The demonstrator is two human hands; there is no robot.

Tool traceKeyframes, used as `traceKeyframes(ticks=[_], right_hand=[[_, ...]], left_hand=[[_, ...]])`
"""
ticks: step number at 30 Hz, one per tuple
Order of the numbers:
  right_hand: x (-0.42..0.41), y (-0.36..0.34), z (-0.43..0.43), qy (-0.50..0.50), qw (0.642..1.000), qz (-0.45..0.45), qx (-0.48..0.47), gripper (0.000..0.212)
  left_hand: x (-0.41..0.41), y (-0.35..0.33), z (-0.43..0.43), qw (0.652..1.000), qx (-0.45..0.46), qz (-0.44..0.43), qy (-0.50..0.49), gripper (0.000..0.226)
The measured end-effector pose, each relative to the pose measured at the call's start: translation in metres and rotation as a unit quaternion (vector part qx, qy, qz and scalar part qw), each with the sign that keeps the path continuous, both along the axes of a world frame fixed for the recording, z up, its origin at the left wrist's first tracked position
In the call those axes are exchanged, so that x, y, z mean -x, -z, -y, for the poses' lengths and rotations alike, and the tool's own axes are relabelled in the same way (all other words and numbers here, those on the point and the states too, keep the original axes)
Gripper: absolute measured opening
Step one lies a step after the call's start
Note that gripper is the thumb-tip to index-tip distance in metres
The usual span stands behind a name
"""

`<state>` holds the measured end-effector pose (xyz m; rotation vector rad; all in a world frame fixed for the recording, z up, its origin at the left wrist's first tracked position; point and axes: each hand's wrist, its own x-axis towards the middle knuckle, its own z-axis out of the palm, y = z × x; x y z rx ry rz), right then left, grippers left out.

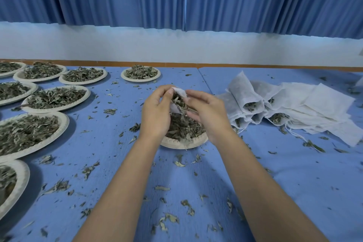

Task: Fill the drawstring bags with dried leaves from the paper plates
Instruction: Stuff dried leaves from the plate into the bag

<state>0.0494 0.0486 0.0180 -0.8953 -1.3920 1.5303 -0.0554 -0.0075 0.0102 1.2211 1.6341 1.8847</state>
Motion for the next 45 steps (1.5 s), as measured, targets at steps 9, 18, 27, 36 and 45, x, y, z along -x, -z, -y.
traceKeyframes(ticks=[9,18,27,36,45], right_hand=[[0.000,0.002,0.000,0.011,1.000,0.013,0.005,0.005],[0.002,-0.003,0.004,-0.006,0.992,-0.085,0.092,0.012],[0.007,0.003,0.013,0.062,0.986,0.076,-0.134,0.026],[0.006,0.005,0.011,0.121,0.948,0.170,-0.239,0.010],[0.007,0.006,0.011,0.105,0.884,0.297,-0.346,0.025]], left_hand=[[0.000,0.001,0.002,0.995,0.020,0.096,0.014,0.021],[-0.001,0.005,0.003,0.999,-0.008,0.040,-0.026,0.023],[-0.004,0.005,0.002,0.993,-0.015,0.088,-0.079,0.029],[-0.013,0.007,0.000,0.997,-0.032,0.069,-0.004,0.021],[-0.016,0.010,-0.001,0.996,-0.020,0.087,0.031,0.023]])
